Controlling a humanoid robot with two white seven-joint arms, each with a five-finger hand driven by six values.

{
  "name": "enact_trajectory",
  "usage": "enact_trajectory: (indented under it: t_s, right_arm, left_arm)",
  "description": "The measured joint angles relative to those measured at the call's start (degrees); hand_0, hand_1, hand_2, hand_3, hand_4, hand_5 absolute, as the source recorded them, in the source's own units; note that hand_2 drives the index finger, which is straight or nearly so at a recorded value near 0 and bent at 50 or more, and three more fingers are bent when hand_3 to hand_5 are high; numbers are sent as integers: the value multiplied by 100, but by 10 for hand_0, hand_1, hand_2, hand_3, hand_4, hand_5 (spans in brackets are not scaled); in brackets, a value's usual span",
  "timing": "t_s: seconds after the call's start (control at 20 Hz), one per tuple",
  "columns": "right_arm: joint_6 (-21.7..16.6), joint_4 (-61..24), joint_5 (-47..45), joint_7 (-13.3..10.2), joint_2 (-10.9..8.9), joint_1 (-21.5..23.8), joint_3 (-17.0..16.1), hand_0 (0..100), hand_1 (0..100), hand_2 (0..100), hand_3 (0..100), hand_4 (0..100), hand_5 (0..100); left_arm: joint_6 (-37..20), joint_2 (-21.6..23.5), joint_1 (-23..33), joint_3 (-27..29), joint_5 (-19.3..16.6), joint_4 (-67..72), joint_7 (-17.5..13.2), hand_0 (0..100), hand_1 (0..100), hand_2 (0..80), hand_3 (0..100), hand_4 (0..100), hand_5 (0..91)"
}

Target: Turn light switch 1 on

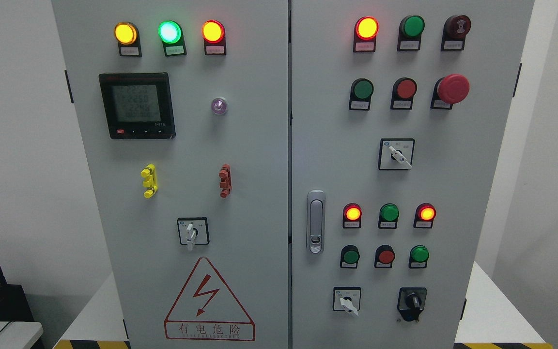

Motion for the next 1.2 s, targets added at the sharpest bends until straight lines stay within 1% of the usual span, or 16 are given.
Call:
enact_trajectory:
  t_s: [0.2, 0.25, 0.3, 0.35, 0.45, 0.5, 0.55, 0.65, 0.7, 0.75, 0.8, 0.85, 0.95, 1.1, 1.2]
  right_arm:
    - [0, 0, 0, 0, 0, 0, 0, 120, 389, 0, 0, 0, 0]
    - [0, 0, 0, 0, 0, 0, 0, 120, 389, 0, 0, 0, 0]
    - [0, 0, 0, 0, 1, 0, 0, 120, 389, 0, 0, 0, 0]
    - [0, 0, 0, 0, 0, 0, 0, 120, 389, 0, 0, 0, 0]
    - [0, 0, 0, 0, 1, 0, 0, 120, 389, 0, 0, 0, 0]
    - [0, 0, 0, 0, 1, 0, 0, 120, 389, 0, 0, 0, 0]
    - [0, 0, 0, 0, 0, 0, 0, 120, 389, 0, 0, 0, 0]
    - [0, 0, 0, 0, 1, 0, 0, 120, 389, 0, 0, 0, 0]
    - [0, 0, 0, 0, 1, 0, 0, 120, 389, 0, 0, 0, 0]
    - [0, 0, 0, 0, 0, 0, 0, 120, 389, 0, 0, 0, 0]
    - [0, 0, 0, 0, 0, 0, 0, 120, 389, 0, 0, 0, 0]
    - [0, 0, 0, 0, 1, 0, 0, 120, 389, 0, 0, 0, 0]
    - [0, 0, 0, 1, 1, 0, 0, 120, 389, 0, 0, 0, 0]
    - [0, 0, 0, 1, 1, 0, 0, 120, 389, 0, 0, 0, 0]
    - [0, 0, 0, 1, 1, 0, 0, 120, 389, 0, 0, 0, 0]
  left_arm:
    - [-74, 74, 106, 382, 0, -643, -44, 324, 0, 0, 104, 190, 0]
    - [-76, 90, 122, 480, 0, -815, -50, 326, 0, 0, 122, 240, 0]
    - [-79, 104, 135, 571, 0, -983, -52, 327, 0, 0, 122, 255, 0]
    - [-79, 119, 150, 664, 0, -1162, -53, 329, 0, 0, 189, 305, 0]
    - [-81, 149, 166, 826, 0, -1527, -53, 331, 0, 0, 214, 335, 0]
    - [-81, 160, 174, 895, 0, -1707, -53, 332, 0, 36, 230, 347, 0]
    - [-85, 169, 179, 961, 0, -1887, -65, 333, 0, 42, 232, 347, 0]
    - [-97, 183, 189, 1098, 0, -2264, -250, 338, 0, 78, 269, 373, 10]
    - [-98, 188, 191, 1160, 0, -2443, -361, 339, 0, 84, 278, 382, 23]
    - [-98, 194, 190, 1217, 0, -2630, -473, 343, 0, 107, 304, 406, 46]
    - [-94, 200, 190, 1268, 0, -2807, -561, 345, 0, 139, 357, 448, 79]
    - [-86, 207, 182, 1321, 0, -2997, -626, 346, 0, 150, 370, 456, 93]
    - [-82, 224, 152, 1406, 0, -3337, -729, 348, 0, 206, 428, 521, 183]
    - [-81, 249, 50, 1516, 0, -3842, -949, 336, 6, 268, 484, 598, 295]
    - [-81, 261, -42, 1568, 0, -4123, -1126, 315, 24, 286, 505, 615, 316]
